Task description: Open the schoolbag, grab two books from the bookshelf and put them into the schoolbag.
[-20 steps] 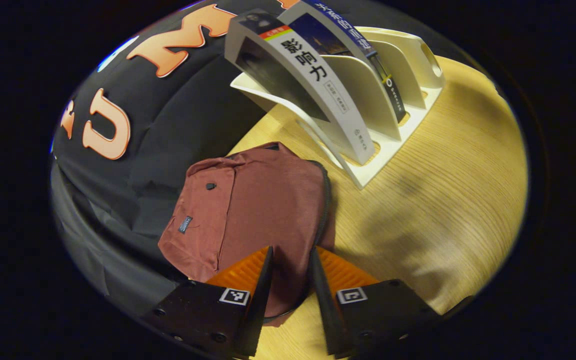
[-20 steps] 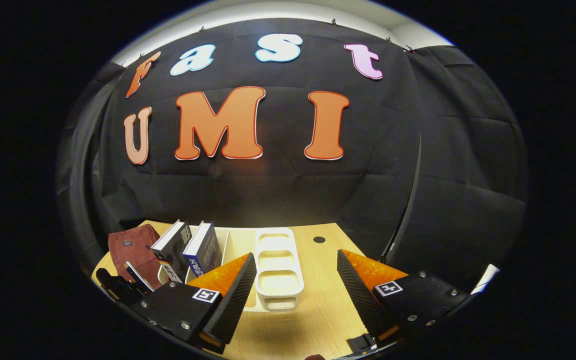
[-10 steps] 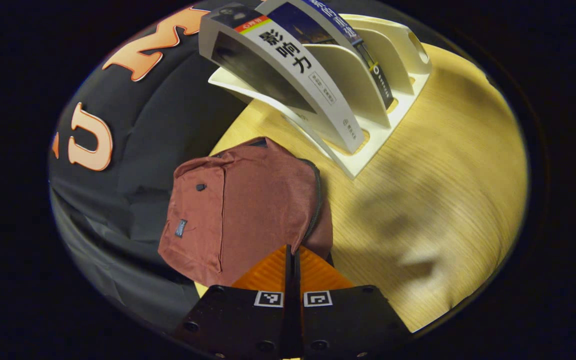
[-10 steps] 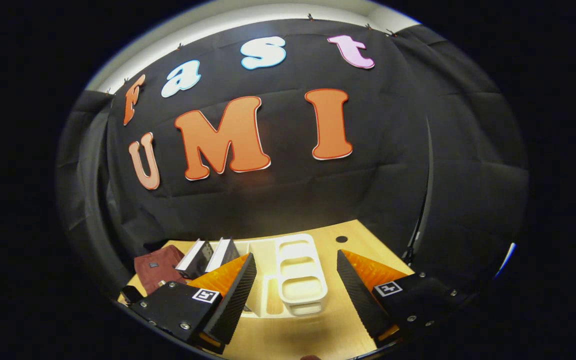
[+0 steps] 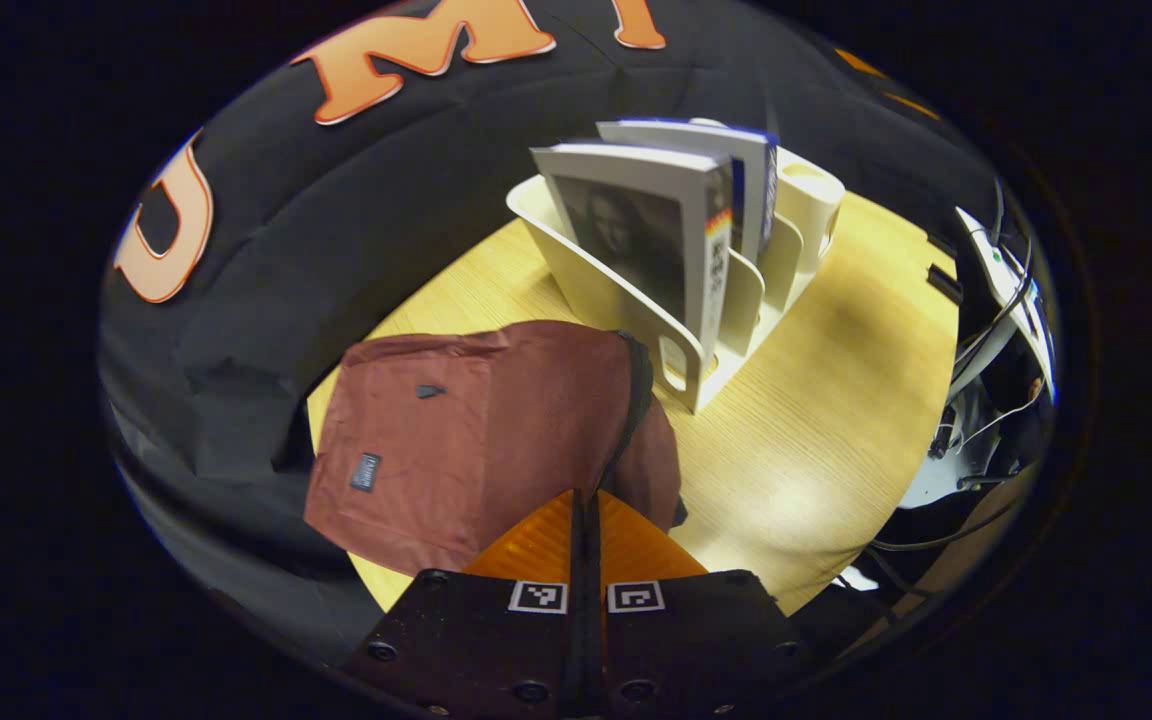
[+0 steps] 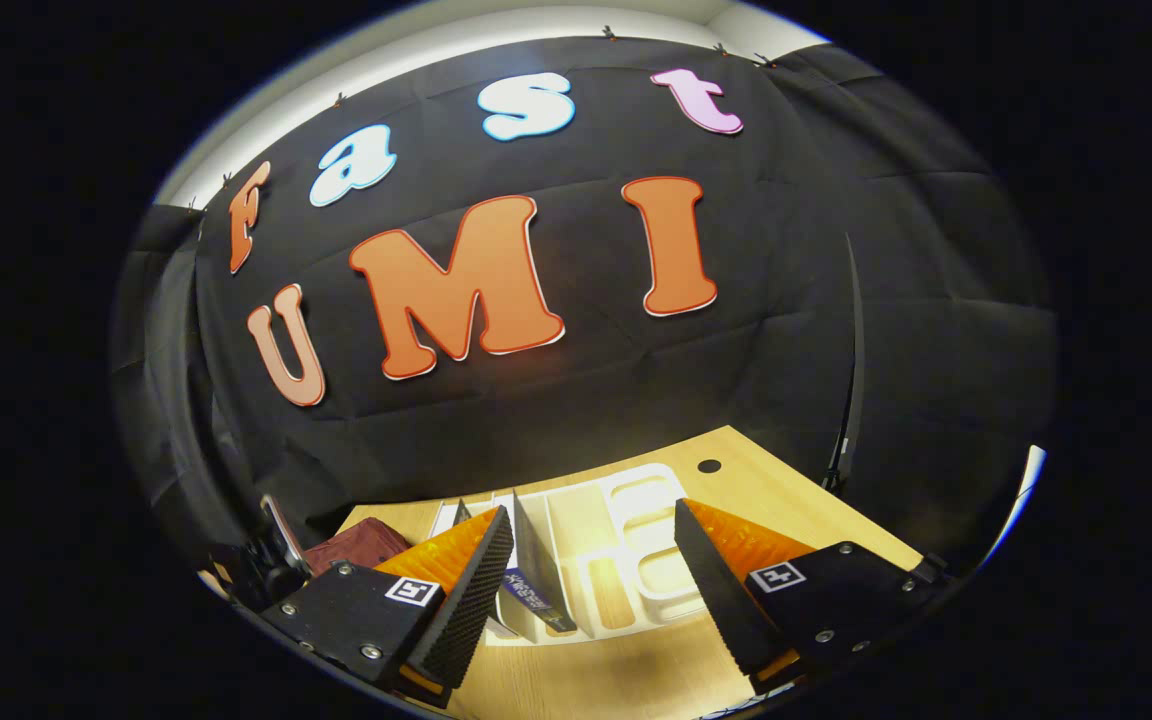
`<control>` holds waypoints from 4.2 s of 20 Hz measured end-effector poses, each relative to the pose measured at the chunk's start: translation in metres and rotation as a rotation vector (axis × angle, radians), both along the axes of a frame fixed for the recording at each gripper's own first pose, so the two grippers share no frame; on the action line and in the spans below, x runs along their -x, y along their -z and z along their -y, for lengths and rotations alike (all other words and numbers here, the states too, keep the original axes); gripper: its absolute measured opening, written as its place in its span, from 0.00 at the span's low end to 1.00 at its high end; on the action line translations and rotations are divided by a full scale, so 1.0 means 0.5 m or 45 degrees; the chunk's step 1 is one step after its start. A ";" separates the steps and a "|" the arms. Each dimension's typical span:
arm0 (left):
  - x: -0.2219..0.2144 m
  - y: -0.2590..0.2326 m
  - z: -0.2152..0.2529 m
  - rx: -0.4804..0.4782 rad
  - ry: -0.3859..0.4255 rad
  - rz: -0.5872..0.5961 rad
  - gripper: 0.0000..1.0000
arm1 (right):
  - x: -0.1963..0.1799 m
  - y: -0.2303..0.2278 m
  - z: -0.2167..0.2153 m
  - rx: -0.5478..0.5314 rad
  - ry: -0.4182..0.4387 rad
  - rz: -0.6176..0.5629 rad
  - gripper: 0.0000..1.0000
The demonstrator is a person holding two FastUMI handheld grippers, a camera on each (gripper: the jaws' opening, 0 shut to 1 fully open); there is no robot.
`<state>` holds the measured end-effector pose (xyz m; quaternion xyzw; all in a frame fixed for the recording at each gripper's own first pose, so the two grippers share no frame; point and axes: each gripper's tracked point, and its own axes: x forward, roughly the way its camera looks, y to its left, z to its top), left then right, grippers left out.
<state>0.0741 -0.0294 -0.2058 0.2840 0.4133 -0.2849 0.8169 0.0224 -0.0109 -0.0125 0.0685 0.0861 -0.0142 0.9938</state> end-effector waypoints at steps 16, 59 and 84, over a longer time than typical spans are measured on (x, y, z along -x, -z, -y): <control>-0.144 -0.129 -0.096 0.121 -0.034 0.036 0.00 | -0.067 -0.054 -0.316 0.219 -0.440 -0.406 0.96; -0.188 -0.095 -0.145 0.174 -0.088 -0.016 0.00 | -0.108 -0.019 -0.357 -0.086 -0.343 -0.895 0.32; -0.174 -0.163 -0.056 0.177 -0.055 0.050 0.01 | -0.117 0.463 -0.633 -0.881 -0.374 -0.951 0.32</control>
